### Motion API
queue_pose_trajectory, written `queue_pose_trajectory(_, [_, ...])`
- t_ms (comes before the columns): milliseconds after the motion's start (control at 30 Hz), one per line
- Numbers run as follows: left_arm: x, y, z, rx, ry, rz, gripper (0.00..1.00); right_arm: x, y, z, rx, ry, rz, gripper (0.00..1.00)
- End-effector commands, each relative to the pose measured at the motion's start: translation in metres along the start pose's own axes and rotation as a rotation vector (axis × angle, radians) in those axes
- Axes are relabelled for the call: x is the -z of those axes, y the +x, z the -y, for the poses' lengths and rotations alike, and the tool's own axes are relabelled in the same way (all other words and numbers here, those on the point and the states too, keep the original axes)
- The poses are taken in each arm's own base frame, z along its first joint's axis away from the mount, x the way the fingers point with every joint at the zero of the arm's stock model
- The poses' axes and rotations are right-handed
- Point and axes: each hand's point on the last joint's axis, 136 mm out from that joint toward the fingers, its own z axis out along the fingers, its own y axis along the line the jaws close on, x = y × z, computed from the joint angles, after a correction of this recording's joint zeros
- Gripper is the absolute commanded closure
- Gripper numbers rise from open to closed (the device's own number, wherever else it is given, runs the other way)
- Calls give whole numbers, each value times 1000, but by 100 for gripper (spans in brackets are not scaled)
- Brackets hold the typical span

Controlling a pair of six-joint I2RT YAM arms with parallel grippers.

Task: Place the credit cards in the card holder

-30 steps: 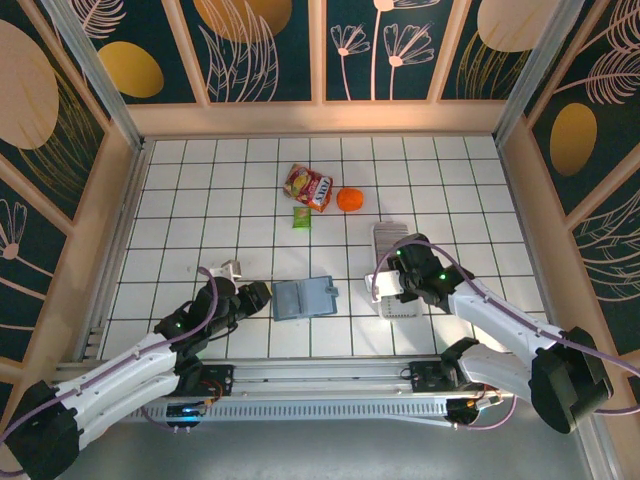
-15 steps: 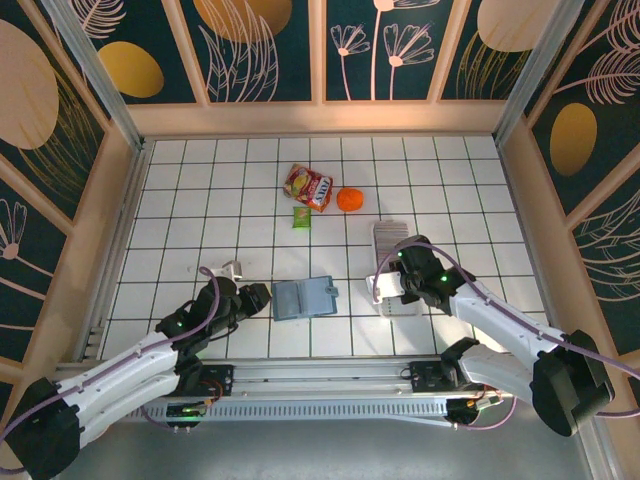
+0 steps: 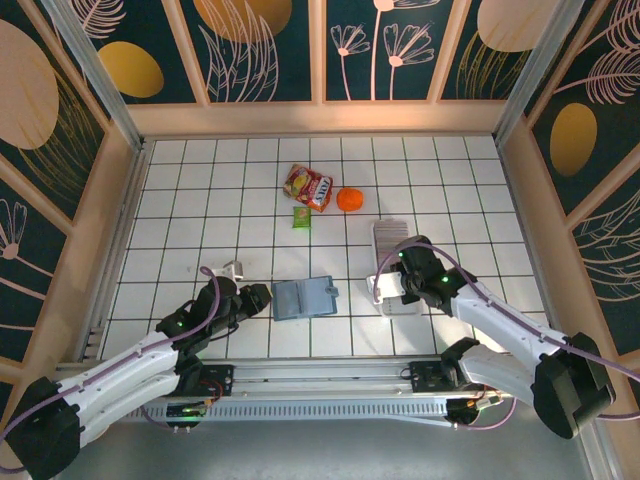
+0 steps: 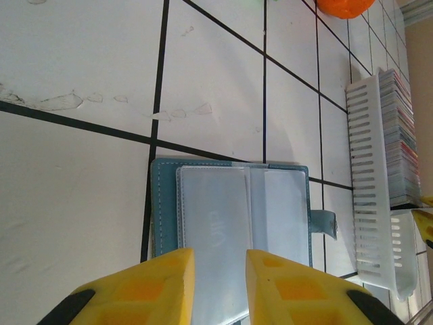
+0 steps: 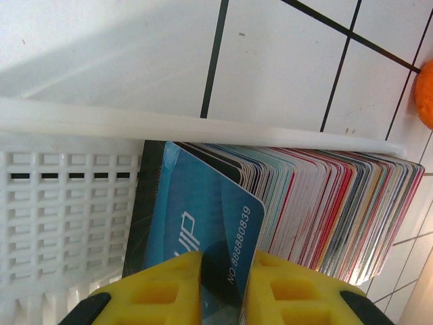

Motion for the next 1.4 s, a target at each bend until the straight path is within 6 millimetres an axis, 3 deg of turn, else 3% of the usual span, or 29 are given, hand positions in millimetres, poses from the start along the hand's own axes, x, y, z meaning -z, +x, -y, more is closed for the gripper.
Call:
queue_pose_trajectory(0, [0, 1, 7, 15, 31, -4, 74, 6, 4, 15, 0, 60, -23, 81])
queue_pose_trajectory(400, [4, -4, 9, 27, 43, 25, 79, 24, -6, -2, -95, -58, 8, 92])
queue_pose_trajectory(533, [7, -7, 9, 27, 44, 40, 78, 39, -17, -14, -159, -136, 44, 100])
queue_pose_trajectory(700, [8, -7, 10, 21, 40, 37, 78, 68, -32, -27, -249, -255, 92, 100])
queue_pose_trajectory(800, [9, -11, 12, 12, 30, 49, 77, 95, -47, -2, -317, -191, 155, 100])
queue_pose_trajectory(900, [10, -15, 13, 10, 25, 65, 77, 130, -70, 56, -501, -17, 299, 100])
queue_pose_trajectory(1000, [11, -18, 14, 18, 26, 79, 78, 167, -93, 109, -804, 115, 505, 100])
queue_pose_trajectory(1100, [11, -19, 14, 25, 23, 84, 78, 186, -109, 139, -1173, 104, 724, 100])
queue_pose_trajectory(1167, [10, -19, 14, 29, 25, 83, 78, 183, -118, 145, -1417, -2, 818, 100])
queue_pose_trajectory(1233, [8, -18, 14, 35, 25, 75, 79, 167, -135, 138, -1597, -191, 852, 100])
queue_pose_trajectory(1367, [2, -13, 19, 24, 49, 43, 79, 117, -177, 101, -1793, -569, 758, 100])
